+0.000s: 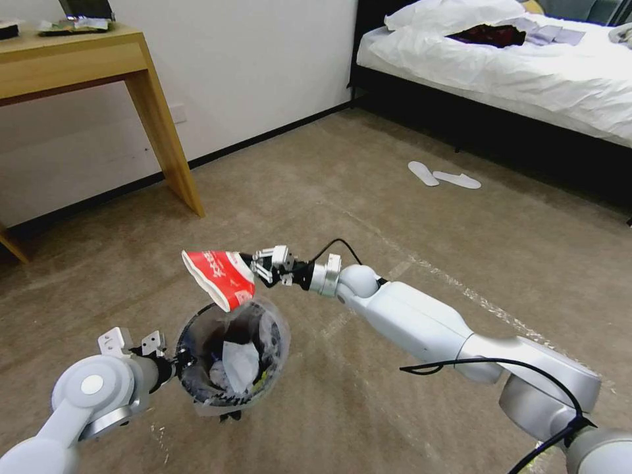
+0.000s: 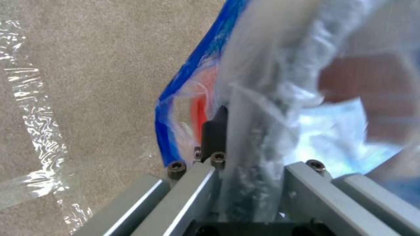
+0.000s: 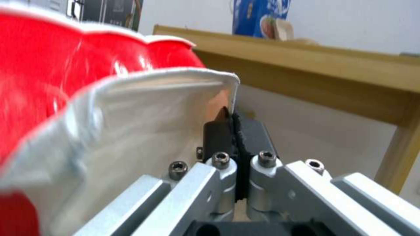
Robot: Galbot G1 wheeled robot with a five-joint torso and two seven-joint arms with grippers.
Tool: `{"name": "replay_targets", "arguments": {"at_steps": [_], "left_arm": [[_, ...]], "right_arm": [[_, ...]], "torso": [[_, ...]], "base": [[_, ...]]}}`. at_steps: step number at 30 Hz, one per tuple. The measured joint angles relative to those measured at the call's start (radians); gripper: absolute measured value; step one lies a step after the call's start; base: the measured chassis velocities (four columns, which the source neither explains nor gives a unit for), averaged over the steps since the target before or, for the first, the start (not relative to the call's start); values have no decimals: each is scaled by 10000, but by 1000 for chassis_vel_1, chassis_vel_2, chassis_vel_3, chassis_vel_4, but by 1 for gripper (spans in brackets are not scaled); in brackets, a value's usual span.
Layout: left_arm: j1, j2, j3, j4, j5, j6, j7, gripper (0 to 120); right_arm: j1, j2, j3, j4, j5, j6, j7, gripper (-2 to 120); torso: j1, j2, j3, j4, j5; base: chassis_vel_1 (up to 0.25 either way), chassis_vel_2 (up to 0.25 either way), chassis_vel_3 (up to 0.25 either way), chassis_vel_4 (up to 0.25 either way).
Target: Pick up the trash bin and place the garbage on the floor into it.
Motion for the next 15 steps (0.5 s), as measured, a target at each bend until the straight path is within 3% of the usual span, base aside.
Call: {"name": "replay_targets", "arguments": {"at_steps": [15], "left_arm": [[-31, 73, -15, 29, -4, -12, -48, 0]], "right_arm": [[-174, -1020, 88, 1274, -50, -59, 38, 0]], "torso": [[0, 0, 0, -1, 1]], "base": [[0, 0, 0, 0]]}}
